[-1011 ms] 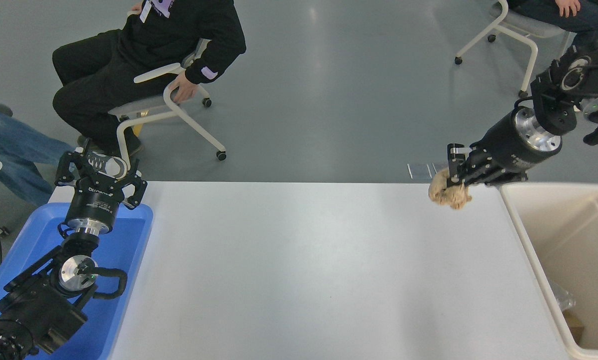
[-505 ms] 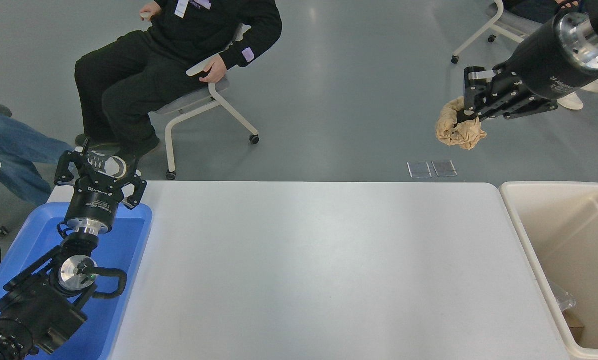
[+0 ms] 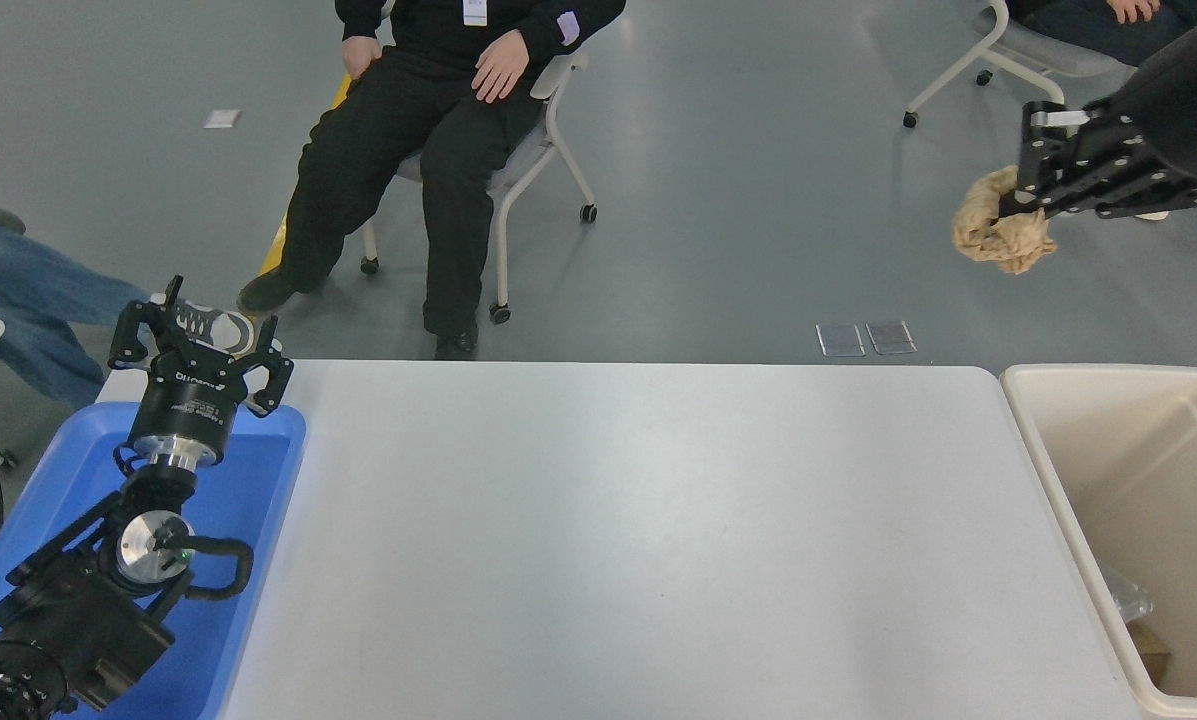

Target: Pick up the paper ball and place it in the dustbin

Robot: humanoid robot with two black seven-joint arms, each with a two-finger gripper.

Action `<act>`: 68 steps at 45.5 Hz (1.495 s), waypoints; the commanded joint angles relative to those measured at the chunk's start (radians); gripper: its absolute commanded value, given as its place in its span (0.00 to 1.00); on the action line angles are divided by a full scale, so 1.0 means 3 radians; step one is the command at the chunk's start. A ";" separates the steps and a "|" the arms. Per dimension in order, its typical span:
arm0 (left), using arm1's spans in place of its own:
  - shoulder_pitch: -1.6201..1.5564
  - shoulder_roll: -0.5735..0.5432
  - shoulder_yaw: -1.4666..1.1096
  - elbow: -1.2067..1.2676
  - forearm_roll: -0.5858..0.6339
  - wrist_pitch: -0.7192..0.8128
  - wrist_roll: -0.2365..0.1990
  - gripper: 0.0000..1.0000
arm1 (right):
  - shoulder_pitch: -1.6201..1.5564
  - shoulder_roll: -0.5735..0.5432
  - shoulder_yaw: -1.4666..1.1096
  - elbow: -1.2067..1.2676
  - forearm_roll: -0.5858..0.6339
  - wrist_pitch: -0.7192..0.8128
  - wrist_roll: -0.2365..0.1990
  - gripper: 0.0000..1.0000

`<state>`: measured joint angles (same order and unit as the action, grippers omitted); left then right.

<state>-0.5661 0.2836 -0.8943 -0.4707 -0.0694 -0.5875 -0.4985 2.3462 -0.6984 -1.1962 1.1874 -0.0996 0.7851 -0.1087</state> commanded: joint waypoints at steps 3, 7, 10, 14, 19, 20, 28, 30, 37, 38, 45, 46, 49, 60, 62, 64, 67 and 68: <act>0.0000 -0.0005 0.0000 0.0004 0.0001 0.0005 -0.0005 0.99 | -0.0385 -0.0627 -0.0338 -0.0348 -0.0052 0.0001 -0.0026 0.00; 0.0000 0.0000 0.0000 0.0004 0.0001 0.0005 -0.0005 0.99 | -0.0784 -0.0832 -0.0303 -0.0526 -0.0041 0.0001 -0.0026 0.00; 0.0000 -0.0005 0.0000 -0.0001 0.0001 0.0010 -0.0005 0.99 | -0.1060 -0.0980 -0.0257 -0.0639 -0.0041 -0.0182 -0.0021 0.00; 0.0005 -0.0005 0.0000 -0.0001 0.0001 0.0015 -0.0005 0.99 | -0.1530 -0.1088 -0.0124 -0.0757 -0.0041 -0.0754 -0.0021 0.00; 0.0005 -0.0005 0.0000 -0.0001 0.0001 0.0020 -0.0005 0.99 | -0.2348 -0.1052 0.0090 -0.0905 -0.0021 -0.1629 -0.0006 0.00; 0.0005 -0.0005 0.0005 -0.0001 0.0001 0.0020 -0.0005 0.99 | -0.2491 -0.1047 0.0172 -0.0936 -0.0016 -0.1767 -0.0001 0.00; 0.0005 -0.0005 0.0005 0.0004 0.0001 0.0026 -0.0005 0.99 | -0.3626 -0.0935 0.1204 -0.1324 0.0010 -0.2213 0.0005 0.00; 0.0005 -0.0005 0.0005 0.0004 0.0001 0.0026 -0.0005 0.99 | -0.3923 -0.0883 0.1460 -0.1482 0.0005 -0.2305 -0.0001 0.00; 0.0005 -0.0005 0.0000 -0.0001 0.0001 0.0026 -0.0005 0.99 | -0.4906 -0.0275 0.2105 -0.2556 0.0005 -0.2392 -0.0001 0.00; 0.0005 -0.0005 0.0005 0.0004 0.0001 0.0026 -0.0005 0.99 | -0.4962 -0.0204 0.2141 -0.2683 0.0005 -0.2397 -0.0001 0.00; 0.0005 -0.0005 0.0005 0.0004 0.0001 0.0026 -0.0005 0.99 | -0.5294 0.0185 0.2325 -0.3343 0.0010 -0.2443 0.0005 0.00; 0.0000 -0.0005 0.0005 0.0004 0.0001 0.0026 -0.0005 0.99 | -0.5330 0.0251 0.2336 -0.3425 0.0010 -0.2458 0.0005 0.00; 0.0005 -0.0005 0.0005 0.0004 0.0001 0.0026 -0.0005 0.99 | -0.5397 0.0446 0.2346 -0.3681 0.0005 -0.2504 -0.0001 0.00; 0.0000 -0.0005 0.0000 -0.0001 0.0001 0.0026 -0.0005 0.99 | -0.5530 0.0886 0.2305 -0.4055 0.0000 -0.2668 -0.0026 0.00; 0.0000 -0.0005 0.0000 0.0004 0.0001 0.0026 -0.0005 0.99 | -0.5530 0.0917 0.2305 -0.4055 0.0000 -0.2678 -0.0031 0.00; 0.0000 -0.0005 0.0000 -0.0001 0.0001 0.0026 -0.0005 0.99 | -0.5535 0.0963 0.2295 -0.4060 -0.0016 -0.2684 -0.0031 0.00; 0.0000 -0.0005 0.0000 -0.0001 0.0001 0.0026 -0.0005 0.99 | -0.5566 0.0973 0.2295 -0.4060 -0.0016 -0.2684 -0.0041 0.00; 0.0000 -0.0005 0.0000 -0.0001 0.0001 0.0026 -0.0005 0.99 | -0.5576 0.0973 0.2295 -0.4060 -0.0016 -0.2689 -0.0041 0.00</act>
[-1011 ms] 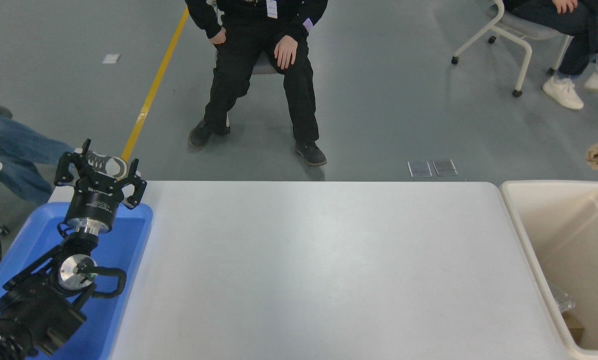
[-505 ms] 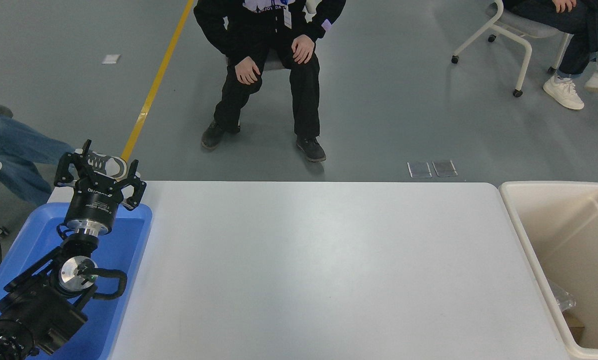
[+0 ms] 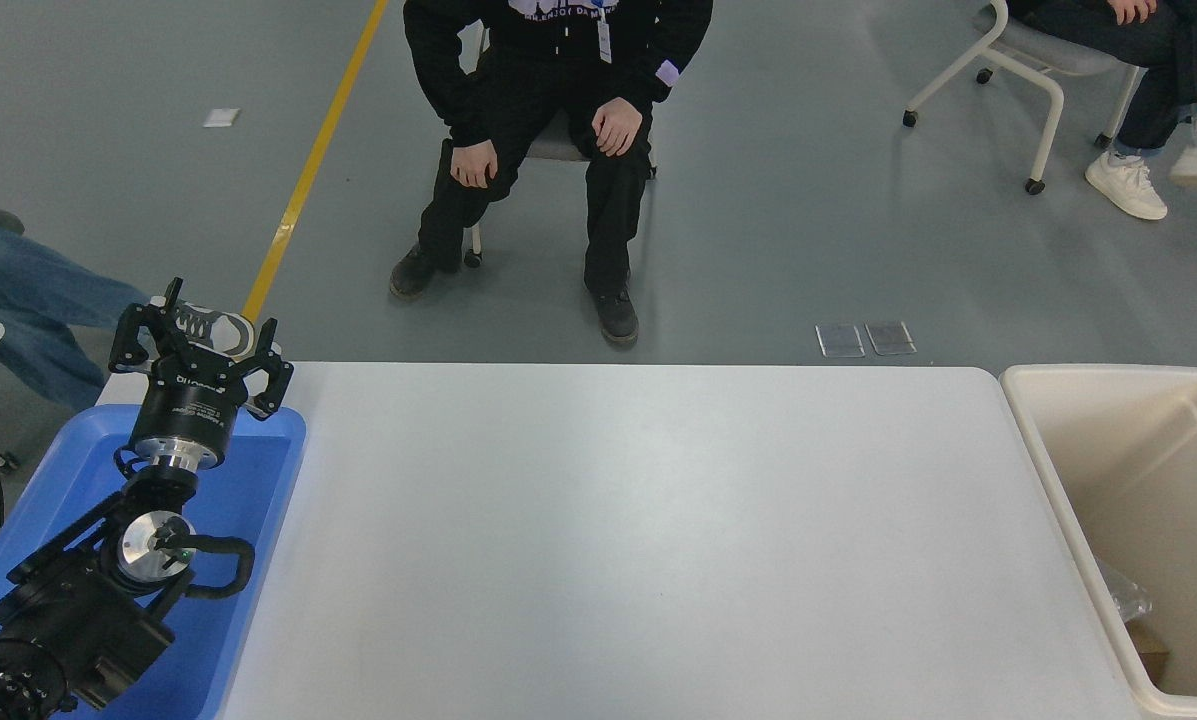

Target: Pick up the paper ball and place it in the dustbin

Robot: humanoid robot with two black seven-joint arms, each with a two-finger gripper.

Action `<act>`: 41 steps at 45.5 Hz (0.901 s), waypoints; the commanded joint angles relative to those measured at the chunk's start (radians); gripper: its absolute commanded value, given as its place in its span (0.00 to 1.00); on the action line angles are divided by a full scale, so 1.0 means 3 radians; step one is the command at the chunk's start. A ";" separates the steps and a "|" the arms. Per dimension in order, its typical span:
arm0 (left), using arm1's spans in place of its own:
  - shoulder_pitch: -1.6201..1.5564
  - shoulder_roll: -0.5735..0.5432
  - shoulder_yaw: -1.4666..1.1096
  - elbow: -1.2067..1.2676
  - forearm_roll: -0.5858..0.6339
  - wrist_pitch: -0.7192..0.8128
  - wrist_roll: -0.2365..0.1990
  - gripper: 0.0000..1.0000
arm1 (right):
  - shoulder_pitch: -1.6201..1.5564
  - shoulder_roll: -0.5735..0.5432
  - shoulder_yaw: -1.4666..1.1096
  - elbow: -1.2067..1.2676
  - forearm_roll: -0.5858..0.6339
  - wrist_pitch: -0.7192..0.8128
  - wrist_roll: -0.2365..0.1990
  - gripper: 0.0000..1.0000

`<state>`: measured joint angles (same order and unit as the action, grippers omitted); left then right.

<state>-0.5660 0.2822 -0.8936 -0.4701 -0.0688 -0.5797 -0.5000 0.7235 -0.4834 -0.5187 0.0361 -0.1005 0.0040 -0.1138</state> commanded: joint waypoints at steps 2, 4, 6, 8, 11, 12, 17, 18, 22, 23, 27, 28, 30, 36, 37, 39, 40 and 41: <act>0.0000 0.0000 -0.0002 -0.0003 -0.0001 -0.0001 0.0000 0.99 | -0.0172 0.0256 0.0037 -0.0223 -0.0013 -0.0085 -0.0025 0.00; 0.0000 0.0000 -0.0002 0.0002 -0.0001 -0.0001 0.0000 0.99 | -0.0172 0.0256 0.0037 -0.0223 -0.0013 -0.0085 -0.0025 0.00; 0.0000 0.0000 -0.0002 -0.0003 -0.0001 -0.0001 0.0000 0.99 | -0.0187 0.0251 0.0042 -0.0223 -0.0013 -0.0085 -0.0025 0.00; 0.0000 0.0000 -0.0002 0.0002 -0.0001 -0.0001 0.0000 0.99 | -0.0187 0.0251 0.0042 -0.0228 -0.0013 -0.0085 -0.0025 0.00; 0.0000 0.0000 -0.0002 -0.0003 -0.0001 -0.0001 0.0000 0.99 | -0.0192 0.0251 0.0042 -0.0228 -0.0013 -0.0085 -0.0025 0.00; 0.0000 0.0000 -0.0002 -0.0003 -0.0001 -0.0001 0.0000 0.99 | -0.0192 0.0251 0.0042 -0.0228 -0.0013 -0.0085 -0.0019 0.00; 0.0000 0.0000 -0.0002 0.0002 -0.0001 -0.0001 0.0000 0.99 | -0.0198 0.0251 0.0042 -0.0228 -0.0013 -0.0090 -0.0019 0.00; 0.0000 0.0000 -0.0002 -0.0003 -0.0001 -0.0001 0.0000 0.99 | -0.0198 0.0251 0.0042 -0.0228 -0.0013 -0.0090 -0.0019 0.00; 0.0000 0.0000 -0.0002 0.0002 -0.0001 -0.0001 0.0000 0.99 | -0.0213 0.0251 0.0042 -0.0228 -0.0013 -0.0177 -0.0019 0.07; 0.0000 0.0000 -0.0002 -0.0003 -0.0001 -0.0001 0.0000 0.99 | -0.0218 0.0251 0.0042 -0.0228 0.0002 -0.0217 -0.0019 0.16; 0.0000 0.0000 -0.0002 0.0002 -0.0001 -0.0001 0.0000 0.99 | -0.0243 0.0256 0.0042 -0.0223 0.0003 -0.0402 -0.0019 0.45; 0.0000 0.0000 -0.0002 -0.0003 -0.0001 -0.0001 0.0000 0.99 | -0.0254 0.0256 0.0042 -0.0223 0.0003 -0.0453 -0.0019 0.50; 0.0000 0.0000 0.0003 -0.0003 -0.0001 -0.0001 0.0000 0.99 | -0.0264 0.0256 0.0042 -0.0223 0.0008 -0.0529 -0.0014 0.57; 0.0000 0.0000 -0.0002 0.0002 -0.0001 -0.0001 0.0000 0.99 | -0.0269 0.0256 0.0042 -0.0218 0.0008 -0.0586 -0.0014 0.59; 0.0000 0.0000 -0.0002 0.0002 -0.0001 -0.0001 0.0000 0.99 | -0.0269 0.0256 0.0042 -0.0218 0.0008 -0.0586 -0.0014 0.60; 0.0000 0.0000 -0.0002 0.0002 -0.0001 -0.0001 0.0000 0.99 | -0.0269 0.0256 0.0042 -0.0218 0.0008 -0.0586 -0.0014 0.63; 0.0000 0.0000 -0.0002 -0.0003 -0.0001 -0.0001 0.0000 0.99 | -0.0269 0.0256 0.0042 -0.0212 0.0008 -0.0586 -0.0014 0.65; 0.0000 0.0000 -0.0002 0.0002 -0.0001 -0.0001 0.0000 0.99 | -0.0269 0.0251 0.0042 -0.0197 0.0008 -0.0586 -0.0014 0.66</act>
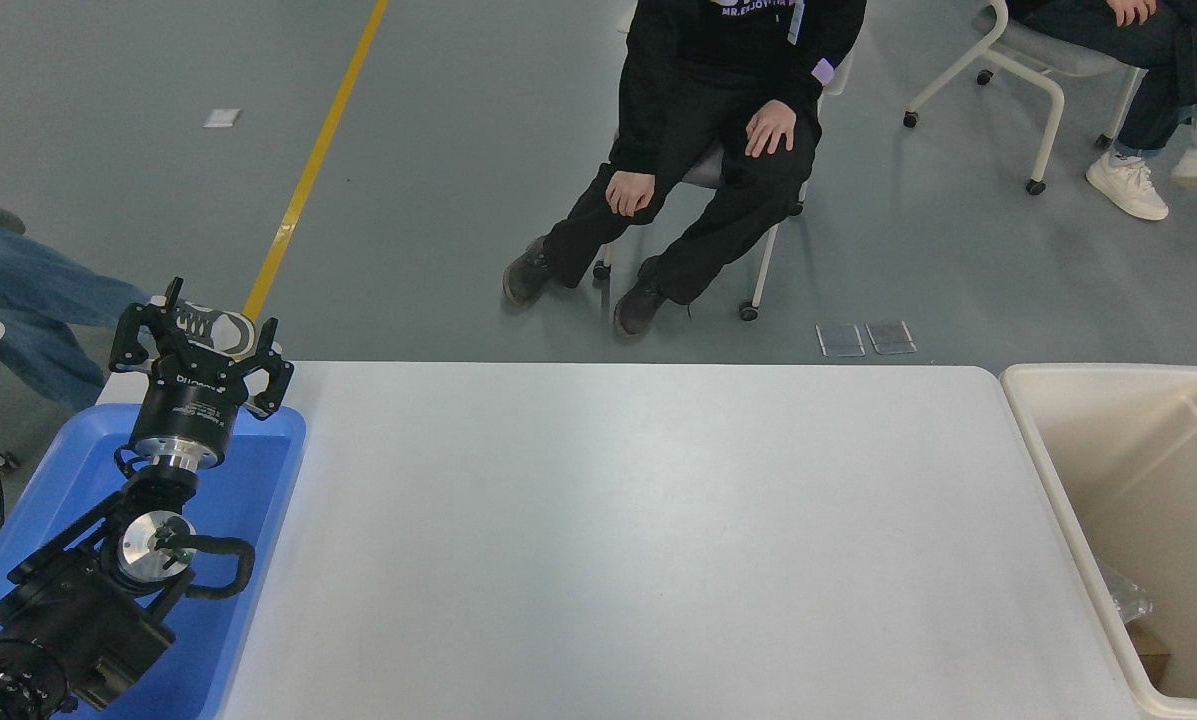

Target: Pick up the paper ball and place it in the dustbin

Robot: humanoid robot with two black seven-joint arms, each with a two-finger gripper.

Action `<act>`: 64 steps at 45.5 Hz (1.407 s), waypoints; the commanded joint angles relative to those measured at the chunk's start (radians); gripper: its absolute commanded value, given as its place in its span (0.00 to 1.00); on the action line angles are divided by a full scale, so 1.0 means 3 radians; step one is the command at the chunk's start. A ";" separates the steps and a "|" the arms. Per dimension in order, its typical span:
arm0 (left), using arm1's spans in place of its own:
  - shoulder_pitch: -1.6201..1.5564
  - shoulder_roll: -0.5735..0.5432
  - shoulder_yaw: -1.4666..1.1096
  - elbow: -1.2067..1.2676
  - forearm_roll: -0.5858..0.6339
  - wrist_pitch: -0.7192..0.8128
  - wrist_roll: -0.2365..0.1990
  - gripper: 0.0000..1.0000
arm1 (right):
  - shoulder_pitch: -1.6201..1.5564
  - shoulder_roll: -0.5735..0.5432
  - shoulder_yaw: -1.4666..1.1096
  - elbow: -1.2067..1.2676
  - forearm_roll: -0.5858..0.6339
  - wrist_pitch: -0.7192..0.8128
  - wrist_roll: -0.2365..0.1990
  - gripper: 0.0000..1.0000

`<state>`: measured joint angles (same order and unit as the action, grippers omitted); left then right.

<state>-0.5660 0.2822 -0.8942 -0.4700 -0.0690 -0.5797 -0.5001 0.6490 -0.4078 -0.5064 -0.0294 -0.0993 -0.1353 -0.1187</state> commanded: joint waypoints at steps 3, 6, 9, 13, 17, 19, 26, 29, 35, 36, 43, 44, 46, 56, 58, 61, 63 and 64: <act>0.0000 0.0000 0.0000 0.0002 0.0000 0.0000 0.0000 0.99 | -0.0016 -0.0016 0.0011 0.0067 0.0004 -0.0117 0.0002 0.72; 0.0000 0.0000 0.0000 -0.0003 0.0000 0.0000 0.0000 0.99 | 0.0030 -0.0031 0.0021 0.0179 0.0004 -0.0117 0.0002 0.84; 0.0000 0.0000 0.0000 -0.0003 0.0000 0.0000 0.0000 0.99 | 0.0091 -0.0097 0.0016 0.0404 0.0004 -0.0117 0.0002 0.86; 0.0000 0.0000 0.0000 0.0002 0.0000 0.0000 0.0000 0.99 | 0.0326 -0.0363 0.0016 0.0833 0.0004 -0.0106 0.0002 0.91; 0.0000 0.0000 0.0000 -0.0003 0.0000 0.0000 0.0000 0.99 | 0.0572 -0.0639 0.0006 0.1385 -0.0001 -0.0101 -0.0003 0.91; 0.0000 0.0000 0.0000 -0.0003 0.0000 0.0000 0.0000 0.99 | 0.0705 -0.0767 0.0006 0.1621 -0.0022 -0.0096 0.0002 0.92; 0.0000 0.0000 0.0000 0.0002 0.0000 -0.0005 0.0000 0.99 | 0.1236 -0.1054 -0.0122 0.2311 -0.0027 -0.0066 0.0007 1.00; 0.0000 0.0000 0.0000 -0.0003 0.0000 -0.0011 0.0000 0.99 | 0.1568 -0.1100 -0.0407 0.2628 0.0004 -0.0035 0.0007 1.00; 0.0000 0.0000 0.0000 -0.0003 0.0000 -0.0011 0.0000 0.99 | 0.2406 -0.1090 -0.1393 0.3369 0.0009 0.0021 0.0007 1.00; 0.0000 0.0000 0.0000 -0.0003 0.0000 -0.0011 0.0000 0.99 | 0.2560 -0.1075 -0.1572 0.3512 0.0009 0.0042 0.0007 1.00; 0.0000 0.0000 0.0000 -0.0003 0.0000 -0.0016 0.0000 0.99 | 0.3358 -0.0835 -0.2315 0.4183 0.0009 0.0149 0.0012 1.00; 0.0000 0.0000 0.0000 -0.0003 0.0000 -0.0016 0.0000 0.99 | 0.3415 -0.0804 -0.2346 0.4234 0.0014 0.0170 0.0007 1.00; 0.0000 0.0000 0.0000 -0.0003 0.0000 -0.0016 0.0000 0.99 | 0.3543 -0.0768 -0.2377 0.4362 0.0014 0.0246 0.0007 1.00; -0.0005 0.0000 0.0000 -0.0003 0.0000 -0.0016 0.0000 0.99 | 0.4427 -0.0553 -0.2489 0.4736 0.0009 0.1757 0.0012 1.00; -0.0005 0.0000 0.0000 -0.0003 0.0000 -0.0011 0.0000 0.99 | 0.4575 -0.0461 -0.2535 0.4731 0.0009 0.2248 0.0012 1.00; -0.0005 0.0000 0.0000 -0.0003 0.0000 -0.0016 0.0000 0.99 | 0.4729 -0.0344 -0.2571 0.4721 0.0004 0.2812 0.0012 1.00; -0.0005 0.0000 0.0000 -0.0003 0.0000 -0.0016 0.0000 0.99 | 0.4791 -0.0272 -0.2561 0.4726 0.0004 0.3022 0.0012 1.00; -0.0005 0.0000 0.0000 -0.0003 0.0000 -0.0016 0.0000 0.99 | 0.4816 -0.0262 -0.2546 0.4726 0.0004 0.3069 0.0012 1.00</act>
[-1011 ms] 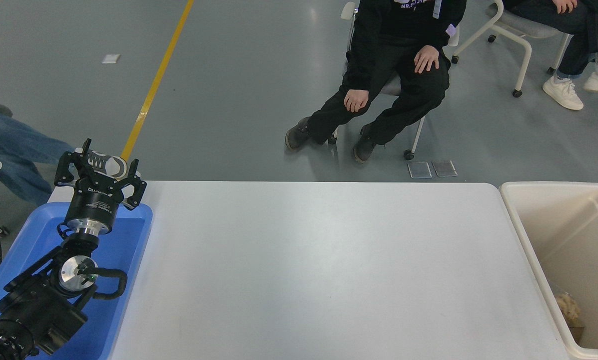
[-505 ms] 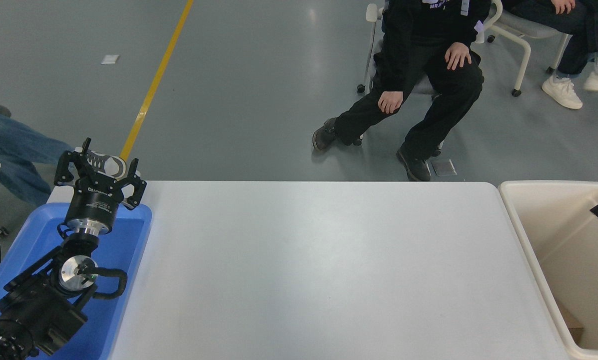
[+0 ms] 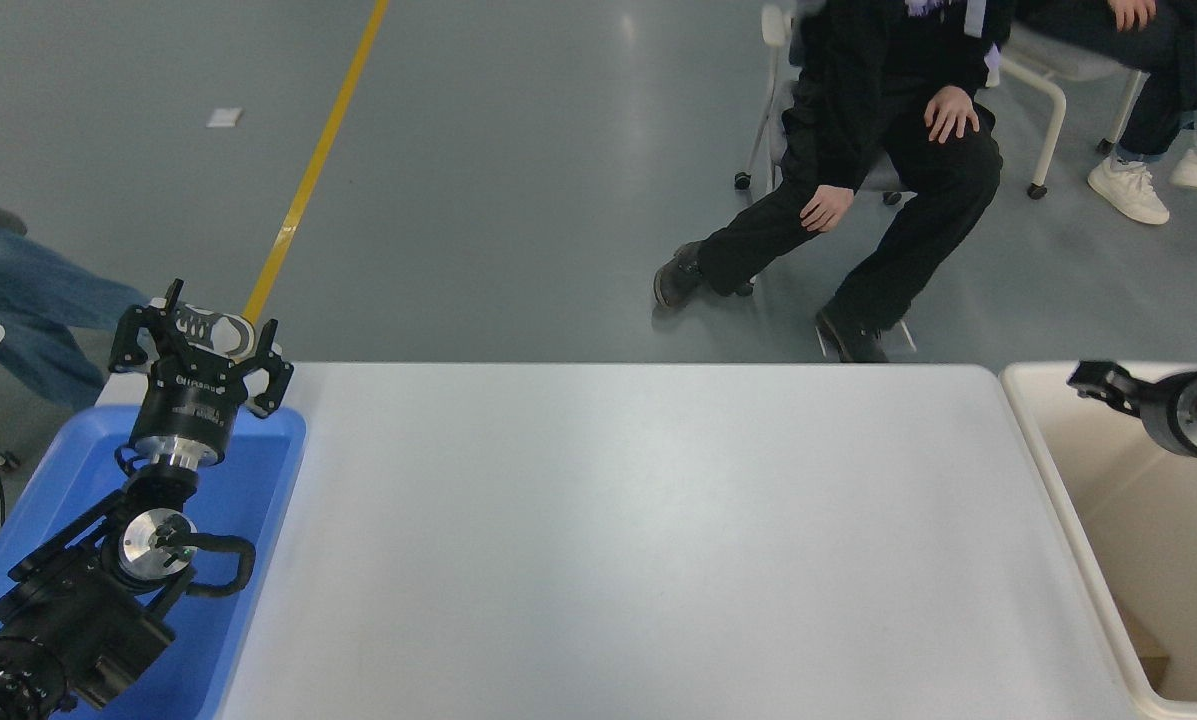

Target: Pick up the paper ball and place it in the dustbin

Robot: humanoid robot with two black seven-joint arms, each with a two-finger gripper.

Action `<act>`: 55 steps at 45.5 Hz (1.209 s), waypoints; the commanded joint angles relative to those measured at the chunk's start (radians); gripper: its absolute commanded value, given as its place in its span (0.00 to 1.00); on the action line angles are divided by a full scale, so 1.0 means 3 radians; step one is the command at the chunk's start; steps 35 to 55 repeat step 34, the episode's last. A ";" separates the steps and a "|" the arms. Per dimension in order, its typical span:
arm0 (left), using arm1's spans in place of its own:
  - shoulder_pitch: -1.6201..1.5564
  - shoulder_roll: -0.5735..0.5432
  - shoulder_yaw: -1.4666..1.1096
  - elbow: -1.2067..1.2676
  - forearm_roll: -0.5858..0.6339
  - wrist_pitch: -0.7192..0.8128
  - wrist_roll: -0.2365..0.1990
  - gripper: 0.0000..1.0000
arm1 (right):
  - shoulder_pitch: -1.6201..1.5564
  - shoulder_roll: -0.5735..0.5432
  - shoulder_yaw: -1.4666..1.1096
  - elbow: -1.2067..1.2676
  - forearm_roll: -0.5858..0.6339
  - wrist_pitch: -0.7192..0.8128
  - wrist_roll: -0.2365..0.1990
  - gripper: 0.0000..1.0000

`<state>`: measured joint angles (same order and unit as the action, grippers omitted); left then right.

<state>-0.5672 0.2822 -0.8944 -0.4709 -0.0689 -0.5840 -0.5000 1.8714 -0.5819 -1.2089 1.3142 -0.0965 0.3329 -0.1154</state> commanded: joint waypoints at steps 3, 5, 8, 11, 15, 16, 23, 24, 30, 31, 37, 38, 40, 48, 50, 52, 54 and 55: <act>-0.0001 0.0000 0.0000 0.0000 0.0000 0.0004 0.0000 0.99 | 0.0848 0.0344 -0.0199 0.0252 0.0010 0.1508 0.0011 1.00; 0.0004 0.0000 0.0000 0.0000 0.0000 0.0004 0.0000 0.99 | 0.0930 0.0365 -0.0194 0.0262 0.0015 0.1508 0.0016 1.00; 0.0004 0.0000 0.0000 0.0000 0.0000 0.0004 0.0000 0.99 | 0.1007 0.0441 -0.0189 0.0262 0.0015 0.1508 0.0022 1.00; 0.0004 0.0000 0.0005 0.0000 0.0000 0.0004 0.0000 0.99 | 0.1063 0.0523 -0.0189 0.0262 0.0015 0.1508 0.0022 1.00; 0.0004 0.0000 0.0005 0.0005 0.0000 0.0009 0.0000 0.99 | 0.1099 0.0707 -0.0194 0.0262 0.0015 0.1508 0.0022 1.00; 0.0004 0.0000 0.0000 0.0000 0.0000 0.0009 0.0000 0.99 | 0.1104 0.0763 -0.0199 0.0262 0.0015 0.1508 0.0016 1.00; 0.0004 0.0000 0.0000 0.0005 0.0000 0.0009 0.0000 0.99 | 0.1212 0.0866 -0.0158 0.0267 0.0035 0.1508 0.0016 1.00; 0.0004 0.0000 0.0000 0.0000 0.0000 0.0009 0.0000 0.99 | 0.1222 0.0866 -0.0143 0.0262 0.0035 0.1508 0.0021 1.00; 0.0004 0.0000 0.0000 0.0000 0.0000 0.0009 0.0000 0.99 | 0.1278 0.0850 -0.0061 0.0262 0.0035 0.1508 0.0016 1.00; 0.0004 0.0000 0.0000 0.0005 0.0000 0.0009 0.0000 0.99 | 0.1278 0.0850 -0.0061 0.0262 0.0035 0.1508 0.0016 1.00; 0.0004 0.0000 0.0000 0.0000 0.0000 0.0009 0.0000 0.99 | 0.1294 0.0850 -0.0061 0.0262 0.0045 0.1508 0.0016 1.00; 0.0004 0.0000 0.0000 0.0000 0.0000 0.0009 0.0000 0.99 | 0.1294 0.0850 -0.0061 0.0262 0.0045 0.1508 0.0016 1.00; 0.0004 0.0000 0.0000 0.0000 0.0000 0.0009 0.0000 0.99 | 0.1294 0.0850 -0.0061 0.0262 0.0045 0.1508 0.0016 1.00; 0.0004 0.0000 0.0000 0.0000 0.0000 0.0009 0.0000 0.99 | 0.1294 0.0850 -0.0061 0.0262 0.0045 0.1508 0.0016 1.00; 0.0004 0.0000 0.0000 0.0000 0.0000 0.0009 0.0000 0.99 | 0.1294 0.0850 -0.0061 0.0262 0.0045 0.1508 0.0016 1.00; 0.0004 0.0000 0.0000 0.0000 0.0000 0.0009 0.0000 0.99 | 0.1294 0.0850 -0.0061 0.0262 0.0045 0.1508 0.0016 1.00; 0.0004 0.0000 0.0000 0.0000 0.0000 0.0009 0.0000 0.99 | 0.1294 0.0850 -0.0061 0.0262 0.0045 0.1508 0.0016 1.00; 0.0004 0.0000 0.0000 0.0000 0.0000 0.0009 0.0000 0.99 | 0.1294 0.0850 -0.0061 0.0262 0.0045 0.1508 0.0016 1.00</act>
